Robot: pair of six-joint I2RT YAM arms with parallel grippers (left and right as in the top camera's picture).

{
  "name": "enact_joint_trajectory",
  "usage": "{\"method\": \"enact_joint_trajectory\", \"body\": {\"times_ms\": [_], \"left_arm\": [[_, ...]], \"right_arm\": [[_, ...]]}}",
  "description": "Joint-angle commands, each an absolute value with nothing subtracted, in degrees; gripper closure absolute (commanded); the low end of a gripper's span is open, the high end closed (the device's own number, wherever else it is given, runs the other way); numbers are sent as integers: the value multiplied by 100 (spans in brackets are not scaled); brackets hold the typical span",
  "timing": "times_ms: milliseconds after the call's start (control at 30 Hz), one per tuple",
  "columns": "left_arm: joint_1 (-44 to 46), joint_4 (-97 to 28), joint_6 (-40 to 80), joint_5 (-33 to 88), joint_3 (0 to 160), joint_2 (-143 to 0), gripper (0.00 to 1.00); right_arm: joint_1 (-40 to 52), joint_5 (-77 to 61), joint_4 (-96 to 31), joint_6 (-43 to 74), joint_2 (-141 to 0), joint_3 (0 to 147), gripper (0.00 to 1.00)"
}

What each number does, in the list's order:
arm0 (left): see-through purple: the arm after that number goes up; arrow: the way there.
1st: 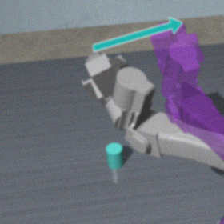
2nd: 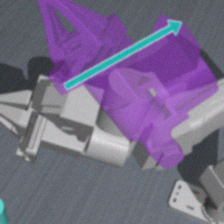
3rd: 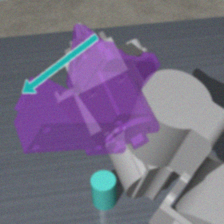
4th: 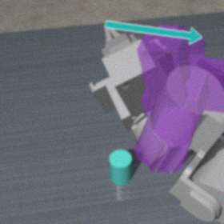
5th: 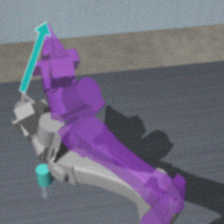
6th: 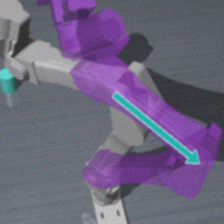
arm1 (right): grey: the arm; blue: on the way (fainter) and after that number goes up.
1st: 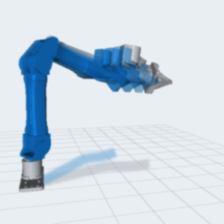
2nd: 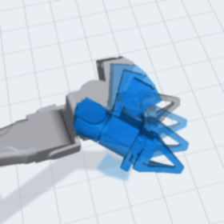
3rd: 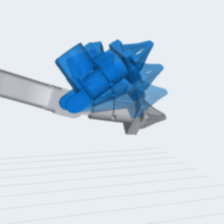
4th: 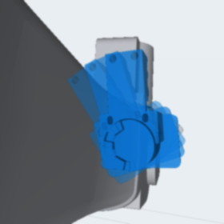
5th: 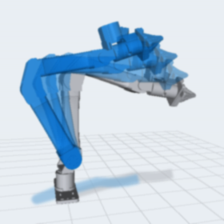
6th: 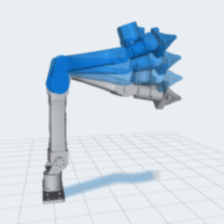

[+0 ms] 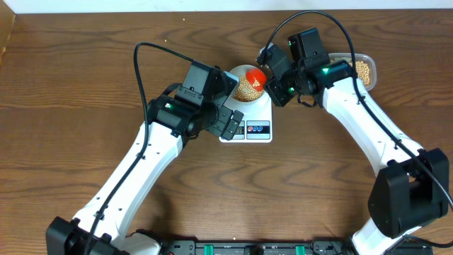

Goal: Scoop item into bowl and weigh 50g on scale

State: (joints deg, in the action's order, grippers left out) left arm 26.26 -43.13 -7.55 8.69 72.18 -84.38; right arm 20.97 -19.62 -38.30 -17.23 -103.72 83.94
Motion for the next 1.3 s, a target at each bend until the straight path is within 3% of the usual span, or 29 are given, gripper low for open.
{"method": "enact_joint_trajectory", "body": {"times_ms": [0, 833, 1267], "left_arm": [[2604, -4329, -790, 878, 7223, -8473, 2], [2604, -4329, -790, 878, 7223, -8473, 2], [2604, -4329, -790, 878, 7223, -8473, 2]], "right_arm": [[2152, -1955, -3833, -1944, -10241, 8431, 99], [2143, -2001, -3861, -2023, -10243, 8431, 99], [2333, -1385, -3837, -2078, -10243, 8431, 99]]}}
